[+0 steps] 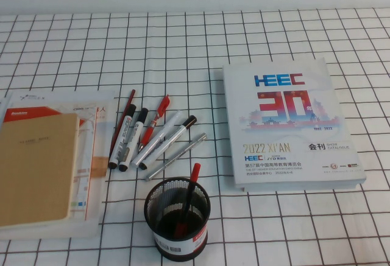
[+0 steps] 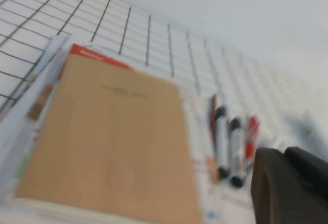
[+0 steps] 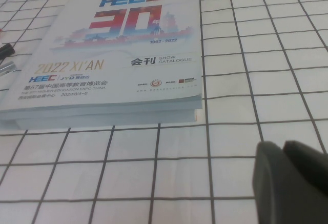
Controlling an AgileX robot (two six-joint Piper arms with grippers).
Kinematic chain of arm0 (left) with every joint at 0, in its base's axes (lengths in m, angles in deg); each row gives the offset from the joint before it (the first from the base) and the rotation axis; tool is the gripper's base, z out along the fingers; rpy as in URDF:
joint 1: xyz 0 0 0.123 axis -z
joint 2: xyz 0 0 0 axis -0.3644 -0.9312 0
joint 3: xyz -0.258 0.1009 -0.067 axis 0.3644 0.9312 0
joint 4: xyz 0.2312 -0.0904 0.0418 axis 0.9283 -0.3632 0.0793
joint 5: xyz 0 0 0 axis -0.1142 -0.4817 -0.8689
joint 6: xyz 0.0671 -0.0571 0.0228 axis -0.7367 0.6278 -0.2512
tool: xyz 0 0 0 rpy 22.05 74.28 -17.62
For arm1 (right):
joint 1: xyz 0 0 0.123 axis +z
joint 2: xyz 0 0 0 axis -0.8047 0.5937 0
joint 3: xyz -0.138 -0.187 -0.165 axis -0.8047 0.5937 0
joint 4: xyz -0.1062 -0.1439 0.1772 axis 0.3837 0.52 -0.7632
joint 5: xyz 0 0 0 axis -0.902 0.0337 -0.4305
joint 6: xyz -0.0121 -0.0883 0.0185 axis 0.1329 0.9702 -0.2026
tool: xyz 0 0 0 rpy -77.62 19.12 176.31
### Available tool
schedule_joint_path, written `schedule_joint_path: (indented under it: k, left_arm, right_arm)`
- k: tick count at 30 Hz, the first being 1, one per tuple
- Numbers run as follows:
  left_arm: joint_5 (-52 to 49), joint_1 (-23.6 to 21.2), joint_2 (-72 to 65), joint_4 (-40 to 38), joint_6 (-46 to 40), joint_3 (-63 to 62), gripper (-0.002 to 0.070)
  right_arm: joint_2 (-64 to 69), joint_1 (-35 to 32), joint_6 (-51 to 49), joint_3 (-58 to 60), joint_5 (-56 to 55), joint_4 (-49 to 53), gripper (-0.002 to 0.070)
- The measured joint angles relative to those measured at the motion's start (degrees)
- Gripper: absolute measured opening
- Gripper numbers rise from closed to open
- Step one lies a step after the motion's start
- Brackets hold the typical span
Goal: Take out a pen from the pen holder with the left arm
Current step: 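Take a marker out of the pen holder and lay it on the table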
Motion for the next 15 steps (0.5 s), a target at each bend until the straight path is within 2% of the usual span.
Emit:
schedule_joint_path:
  k: [5,15]
  left_arm:
    - [5.5,0.0,0.0,-4.5,4.3,0.0,0.0]
    - [8.9,0.0,0.0,-5.0,4.3,0.0,0.0]
  right_arm:
    - [0.0,0.0,0.0,0.0,0.0,0.0,-0.0015]
    - [0.0,0.0,0.0,0.0,0.0,0.0,-0.0015]
